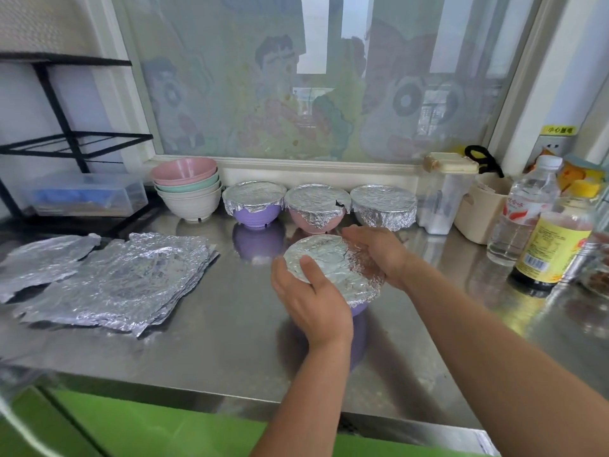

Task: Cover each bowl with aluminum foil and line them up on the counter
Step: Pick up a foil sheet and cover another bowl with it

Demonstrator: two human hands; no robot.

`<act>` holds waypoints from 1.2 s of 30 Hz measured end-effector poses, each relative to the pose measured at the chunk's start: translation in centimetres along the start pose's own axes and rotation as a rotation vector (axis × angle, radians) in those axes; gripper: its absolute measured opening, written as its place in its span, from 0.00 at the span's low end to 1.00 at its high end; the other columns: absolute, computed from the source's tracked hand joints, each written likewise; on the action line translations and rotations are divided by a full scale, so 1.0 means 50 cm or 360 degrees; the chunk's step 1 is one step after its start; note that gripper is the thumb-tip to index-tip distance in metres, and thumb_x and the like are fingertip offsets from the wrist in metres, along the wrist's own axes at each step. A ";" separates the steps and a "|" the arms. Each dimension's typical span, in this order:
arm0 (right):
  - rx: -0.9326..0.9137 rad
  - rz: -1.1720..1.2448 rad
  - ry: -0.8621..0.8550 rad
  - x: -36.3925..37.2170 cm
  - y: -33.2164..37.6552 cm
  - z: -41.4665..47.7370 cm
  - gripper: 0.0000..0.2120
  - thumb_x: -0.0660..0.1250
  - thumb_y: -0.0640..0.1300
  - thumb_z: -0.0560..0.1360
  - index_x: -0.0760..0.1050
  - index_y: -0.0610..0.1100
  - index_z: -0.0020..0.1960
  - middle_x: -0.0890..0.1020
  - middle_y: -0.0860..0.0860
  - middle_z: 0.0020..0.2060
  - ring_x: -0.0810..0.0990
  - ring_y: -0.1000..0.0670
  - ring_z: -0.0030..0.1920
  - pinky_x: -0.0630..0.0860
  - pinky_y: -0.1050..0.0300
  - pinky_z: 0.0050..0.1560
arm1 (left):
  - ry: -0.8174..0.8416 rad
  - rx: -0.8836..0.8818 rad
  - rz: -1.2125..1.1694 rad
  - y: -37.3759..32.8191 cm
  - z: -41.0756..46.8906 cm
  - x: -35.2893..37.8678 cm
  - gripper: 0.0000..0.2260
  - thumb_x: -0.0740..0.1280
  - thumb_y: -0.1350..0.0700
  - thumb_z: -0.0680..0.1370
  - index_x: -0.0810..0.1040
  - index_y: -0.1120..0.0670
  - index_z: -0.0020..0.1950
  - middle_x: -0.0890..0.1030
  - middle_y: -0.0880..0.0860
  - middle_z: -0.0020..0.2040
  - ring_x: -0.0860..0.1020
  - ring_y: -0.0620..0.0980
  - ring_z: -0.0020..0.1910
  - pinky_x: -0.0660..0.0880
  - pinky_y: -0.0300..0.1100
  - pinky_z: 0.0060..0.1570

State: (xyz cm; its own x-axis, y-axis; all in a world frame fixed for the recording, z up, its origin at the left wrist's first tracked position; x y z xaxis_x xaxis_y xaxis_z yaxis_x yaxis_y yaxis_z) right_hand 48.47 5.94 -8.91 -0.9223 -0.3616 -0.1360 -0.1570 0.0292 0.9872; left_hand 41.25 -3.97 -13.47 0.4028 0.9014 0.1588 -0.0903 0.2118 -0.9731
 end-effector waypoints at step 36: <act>-0.1071 -0.0376 -0.0101 -0.068 -0.060 -0.099 0.08 0.71 0.43 0.76 0.83 0.47 0.54 0.80 0.53 0.57 0.77 0.56 0.59 0.71 0.62 0.61 | 0.0816 0.1007 0.0206 -0.010 0.089 -0.082 0.15 0.63 0.51 0.80 0.78 0.55 0.64 0.73 0.49 0.68 0.70 0.46 0.69 0.64 0.40 0.69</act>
State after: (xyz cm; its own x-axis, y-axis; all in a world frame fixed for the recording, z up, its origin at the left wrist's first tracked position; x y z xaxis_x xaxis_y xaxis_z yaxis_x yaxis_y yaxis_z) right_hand 53.79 2.49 -10.98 -0.9125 -0.2315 -0.3372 -0.1224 -0.6320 0.7652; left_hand 35.58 -6.10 -12.91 0.7060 0.6813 -0.1934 -0.5990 0.4287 -0.6763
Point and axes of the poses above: each hand's wrist, its own z-axis towards the middle knuckle, its own x-axis out of the palm, y = z × x, the point moved 1 cm from there along z, towards the middle knuckle
